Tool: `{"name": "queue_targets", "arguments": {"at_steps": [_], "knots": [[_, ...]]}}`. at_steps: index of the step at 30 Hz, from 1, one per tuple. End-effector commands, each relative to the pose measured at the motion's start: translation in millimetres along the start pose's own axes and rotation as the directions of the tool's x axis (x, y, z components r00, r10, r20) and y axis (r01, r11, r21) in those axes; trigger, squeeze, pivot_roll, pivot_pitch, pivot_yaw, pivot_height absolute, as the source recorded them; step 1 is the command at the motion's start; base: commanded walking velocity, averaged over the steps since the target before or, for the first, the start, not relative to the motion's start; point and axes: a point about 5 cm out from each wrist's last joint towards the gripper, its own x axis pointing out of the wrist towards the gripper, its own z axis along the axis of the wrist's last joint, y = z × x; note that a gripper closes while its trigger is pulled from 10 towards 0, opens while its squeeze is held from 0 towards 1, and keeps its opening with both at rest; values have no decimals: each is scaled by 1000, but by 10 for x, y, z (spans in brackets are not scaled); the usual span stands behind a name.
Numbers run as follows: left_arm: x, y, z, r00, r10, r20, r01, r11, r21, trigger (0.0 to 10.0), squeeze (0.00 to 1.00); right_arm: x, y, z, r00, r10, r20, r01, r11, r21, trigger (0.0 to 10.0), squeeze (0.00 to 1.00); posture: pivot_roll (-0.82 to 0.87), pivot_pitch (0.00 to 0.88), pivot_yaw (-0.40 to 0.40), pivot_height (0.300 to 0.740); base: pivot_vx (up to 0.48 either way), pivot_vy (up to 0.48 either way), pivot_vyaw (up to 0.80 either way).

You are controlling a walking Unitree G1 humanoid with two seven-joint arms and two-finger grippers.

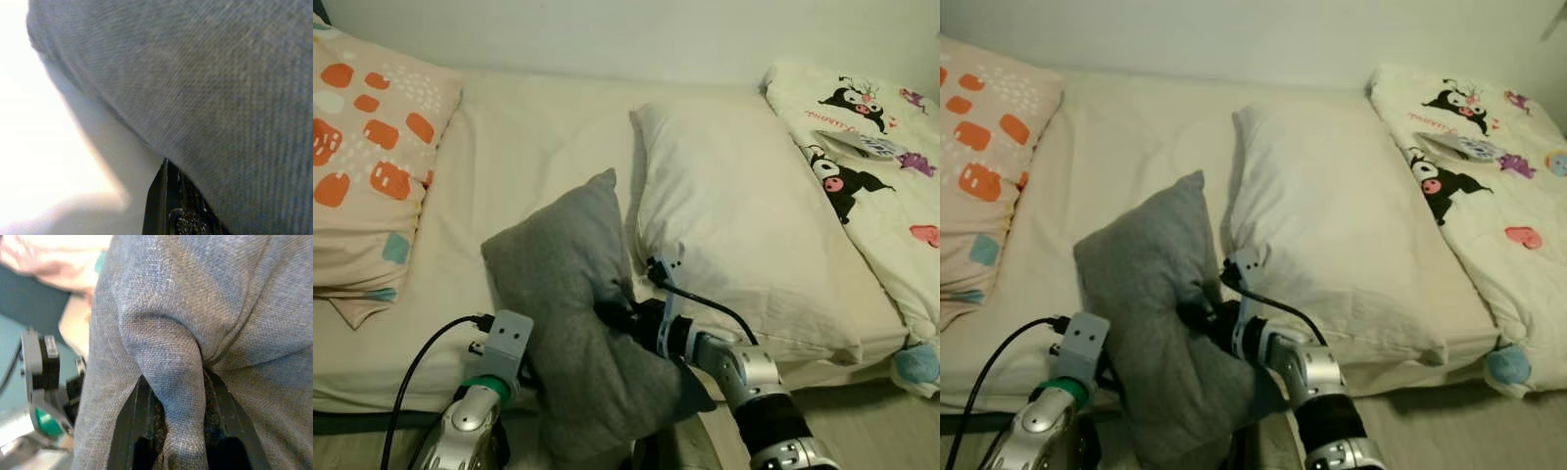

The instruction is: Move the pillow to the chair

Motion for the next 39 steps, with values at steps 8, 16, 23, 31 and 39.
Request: {"name": "queue_targets", "arguments": {"at_steps": [8, 16, 23, 31, 39], "knots": [[46, 55, 213, 992, 38, 124, -33, 999, -41, 10000, 0, 2, 27, 510, 971, 8, 239, -43, 989, 141, 0, 0, 5, 0, -62, 566, 0, 0, 0], [82, 114, 286, 987, 44, 152, -39, 998, -39, 10000, 0, -173, -41, 935, 894, -34, 447, -72, 973, 217, 0, 0, 18, 0, -48, 566, 0, 0, 0], [123, 122, 346, 986, 35, 166, -30, 999, -31, 10000, 0, -283, -6, 1115, 860, -38, 509, -74, 978, 197, 0, 0, 17, 0, -36, 566, 0, 0, 0], [151, 67, 339, 988, 4, 151, 6, 998, -65, 10000, 0, -283, -85, 914, 924, -86, 372, 54, 994, 95, 0, 0, 2, 0, -32, 566, 0, 0, 0], [187, 76, 404, 985, -27, 169, 58, 981, -183, 10000, 0, -516, -330, 547, 956, -235, 174, 219, 970, 106, 0, 0, -33, 18, 10, 566, 0, 0, 0]]}}
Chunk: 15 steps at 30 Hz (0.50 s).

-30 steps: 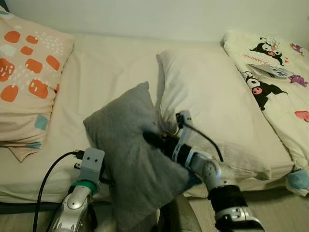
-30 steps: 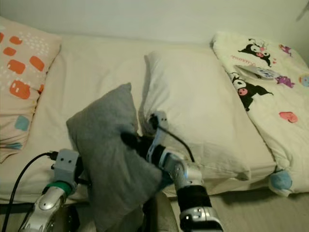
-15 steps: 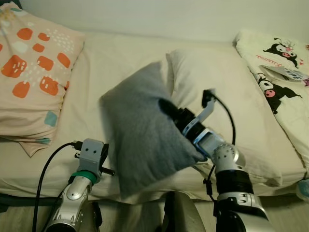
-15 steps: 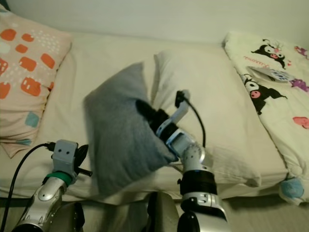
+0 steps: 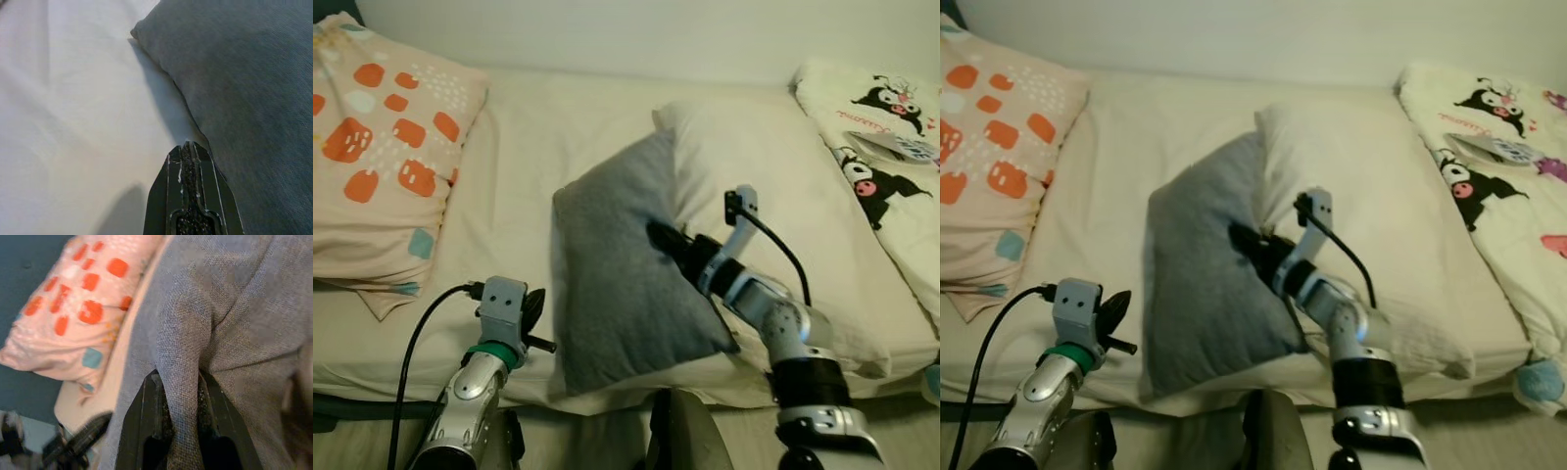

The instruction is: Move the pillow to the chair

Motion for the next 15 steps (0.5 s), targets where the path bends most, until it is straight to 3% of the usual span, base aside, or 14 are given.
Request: {"name": "queue_targets", "arguments": {"at_steps": [1, 4, 6, 8, 9, 11, 12, 13, 14, 15], "knots": [[13, 15, -11, 1000, -7, -17, 6, 999, -36, 10000, 0, -102, -142, -162, 992, -95, -84, 91, 995, -52, 0, 0, -40, 30, 20, 566, 0, 0, 0], [28, 16, -4, 1000, -18, -18, 18, 999, -44, 10000, 0, -152, -231, -214, 982, -152, -108, 141, 985, -102, 0, 0, -40, 30, 20, 566, 0, 0, 0], [78, -36, -12, 995, -99, -31, 95, 988, -124, 10000, 43, -236, -411, -320, 950, -278, -144, 243, 944, -222, 0, 0, -47, 63, 35, 566, 0, 0, 0], [78, -36, -12, 995, -99, -31, 95, 988, -124, 10000, 43, -236, -411, -320, 950, -278, -144, 243, 944, -222, 0, 0, -47, 63, 35, 566, 0, 0, 0], [103, -71, -33, 989, -143, -45, 134, 976, -170, 10000, 1000, -261, -470, -359, 934, -322, -155, 274, 923, -270, 0, 0, -47, 67, 35, 566, 0, 0, 0], [151, -147, -73, 968, -242, -66, 216, 937, -276, 10000, 1000, -288, -526, -443, 910, -376, -176, 300, 888, -348, 0, 0, -57, 105, 43, 566, 0, 0, 0], [177, -157, -88, 961, -267, -79, 229, 918, -323, 10000, 1000, -282, -513, -463, 908, -379, -176, 299, 884, -359, 0, 0, -68, 124, 49, 566, 0, 0, 0], [177, -157, -88, 961, -267, -79, 229, 918, -323, 10000, 1000, -282, -513, -463, 908, -379, -176, 299, 884, -359, 0, 0, -68, 124, 49, 566, 0, 0, 0], [204, -145, -106, 954, -286, -92, 227, 888, -399, 10000, 1000, -261, -448, -449, 918, -364, -157, 295, 892, -342, 0, 0, -94, 150, 58, 566, 0, 0, 0], [204, -145, -106, 954, -286, -92, 227, 888, -399, 10000, 1000, -261, -448, -449, 918, -364, -157, 295, 892, -342, 0, 0, -94, 150, 58, 566, 0, 0, 0]]}}
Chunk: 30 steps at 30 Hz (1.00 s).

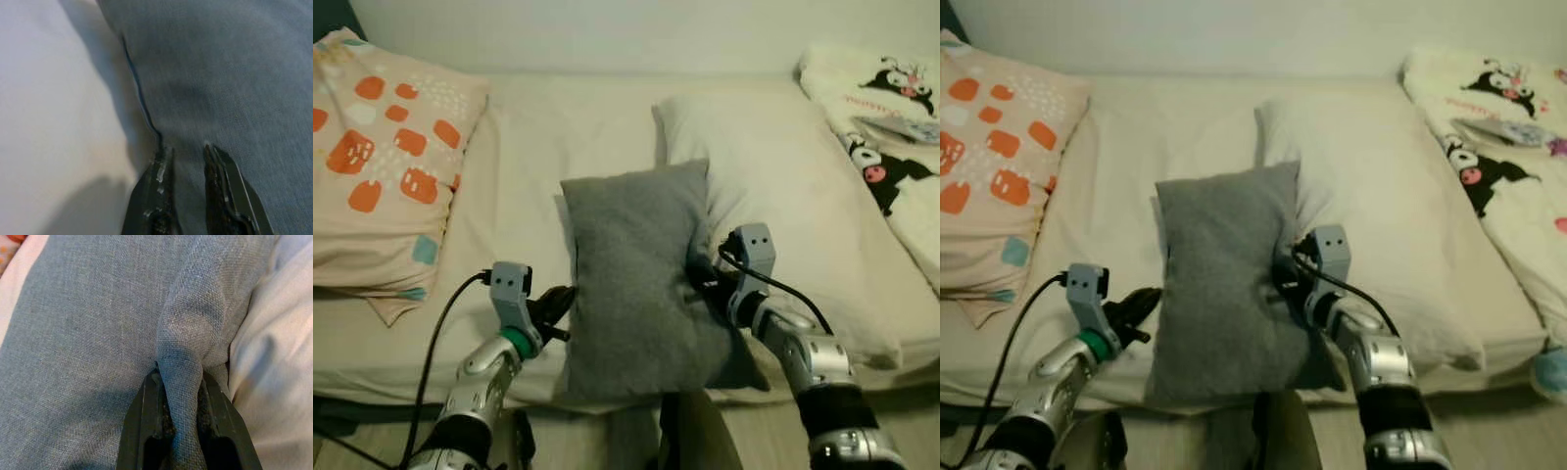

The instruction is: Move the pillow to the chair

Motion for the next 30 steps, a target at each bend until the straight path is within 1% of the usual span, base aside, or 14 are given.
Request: {"name": "queue_targets", "arguments": {"at_steps": [1, 2, 5, 6, 7, 15, 16, 19, 21, 23, 28, 30], "knots": [[-35, 38, -94, 999, 1, -36, -4, 997, -75, 10000, 1000, -28, 21, -254, 995, -15, -102, 19, 999, 36, 0, 0, -94, 150, 58, 566, 0, 0, 0], [-35, 38, -94, 999, 1, -36, -4, 997, -75, 10000, 1000, -28, 21, -254, 995, -15, -102, 19, 999, 36, 0, 0, -94, 150, 58, 566, 0, 0, 0], [-33, 111, -79, 999, 41, -29, -45, 986, -163, 10000, 1000, -80, 78, -166, 999, -5, -54, 7, 999, 48, 0, 0, -151, 207, 70, 566, 0, 0, 0], [-33, 111, -79, 999, 41, -29, -45, 986, -163, 10000, 1000, -80, 78, -166, 999, -5, -54, 7, 999, 48, 0, 0, -151, 207, 70, 566, 0, 0, 0], [-37, 146, -55, 998, 52, -20, -54, 981, -186, 10000, 1000, -115, 85, -145, 999, -6, -34, 8, 999, 50, 0, 0, -162, 217, 73, 566, 0, 0, 0], [-47, 227, 50, 998, 56, 13, -53, 979, -195, 10000, 1000, -172, 67, -111, 1000, -25, 7, 25, 998, 66, 0, 0, -185, 240, 70, 566, 0, 0, 0], [-42, 232, 70, 999, 44, 20, -39, 979, -201, 10000, 1000, -181, 68, -114, 1000, -29, 11, 28, 997, 65, 0, 0, -186, 242, 68, 566, 0, 0, 0], [-3, 169, 102, 999, -28, 42, 36, 976, -217, 10000, 1000, -194, 89, -134, 999, -31, 14, 30, 997, 66, 0, 0, -185, 222, 60, 566, 0, 0, 0], [4, 155, 102, 998, -40, 41, 48, 975, -217, 10000, 1000, -196, 95, -136, 999, -31, 13, 31, 997, 67, 0, 0, -185, 222, 60, 566, 0, 0, 0], [16, 121, 67, 998, -66, 24, 69, 972, -224, 10000, 1000, -192, 139, -122, 1000, -25, 14, 24, 997, 69, 0, 0, -204, 226, 57, 566, 0, 0, 0], [17, 89, -24, 998, -69, -9, 65, 968, -244, 10000, 1000, -195, 200, -75, 1000, -13, 22, 12, 998, 69, 0, 0, -230, 223, 55, 566, 0, 0, 0], [26, 71, -81, 998, -49, -31, 39, 966, -255, 10000, 1000, -228, 219, -29, 1000, -3, 29, 1, 997, 74, 0, 0, -273, 250, 52, 566, 0, 0, 0]]}}
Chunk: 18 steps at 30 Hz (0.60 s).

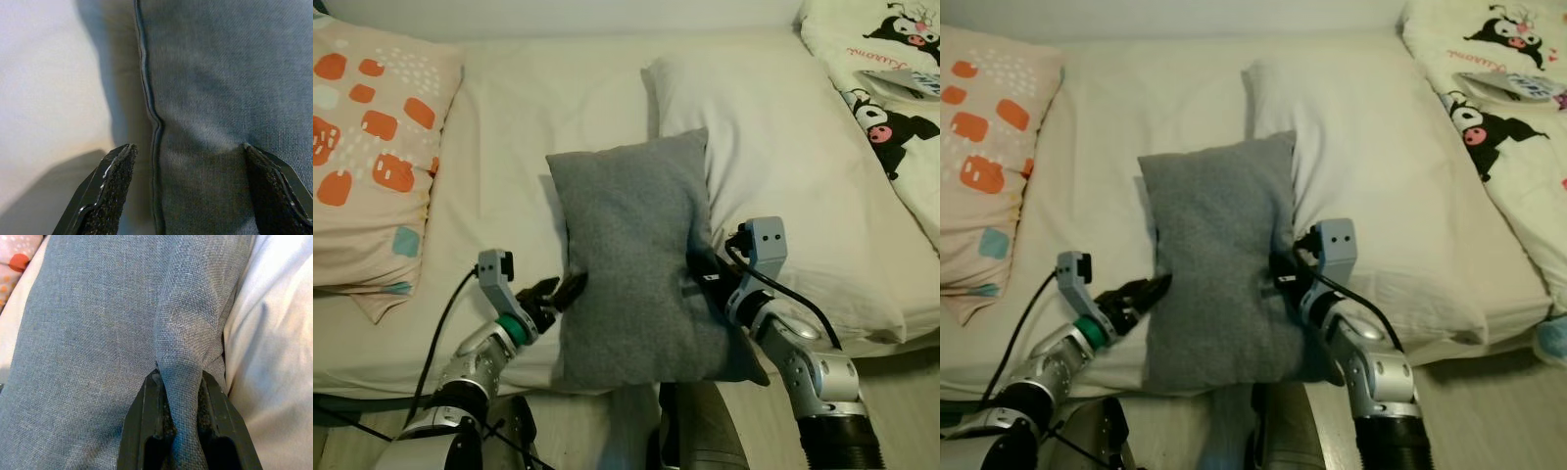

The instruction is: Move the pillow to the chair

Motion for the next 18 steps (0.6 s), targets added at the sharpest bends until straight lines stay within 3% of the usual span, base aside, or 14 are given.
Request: {"name": "queue_targets", "arguments": {"at_steps": [1, 4, 6, 11, 13, 16, 18], "knots": [[-46, 33, -154, 998, 36, -53, -37, 999, -28, 10000, 1000, -63, -18, -213, 995, -11, -97, 15, 999, 40, 0, 0, -273, 250, 52, 566, 0, 0, 0], [-29, 25, -208, 995, 70, -70, -72, 997, -16, 10000, 1000, -136, -58, -209, 994, -24, -105, 28, 999, 33, 0, 0, -303, 244, 51, 566, 0, 0, 0], [-2, 8, -259, 990, 112, -89, -112, 994, 2, 10000, 1000, -230, -196, -309, 980, -117, -162, 109, 993, -54, 0, 0, -308, 257, 56, 566, 0, 0, 0], [19, -7, -257, 989, 121, -85, -121, 993, 6, 10000, 1000, -261, -230, -375, 970, -154, -190, 137, 986, -100, 0, 0, -307, 256, 59, 566, 0, 0, 0], [40, -24, -245, 990, 121, -76, -122, 993, -2, 10000, 1000, -266, -212, -415, 968, -153, -198, 138, 986, -88, 0, 0, -296, 244, 64, 566, 0, 0, 0], [155, -117, -132, 995, 104, 2, -104, 993, -63, 10000, 1000, -202, -12, -538, 971, -67, -228, 70, 998, 2, 0, 0, -287, 245, 63, 566, 0, 0, 0], [186, -147, -111, 996, 93, 14, -92, 993, -71, 10000, 1000, -185, 36, -552, 971, -45, -236, 49, 999, 11, 0, 0, -287, 236, 59, 566, 0, 0, 0]]}}
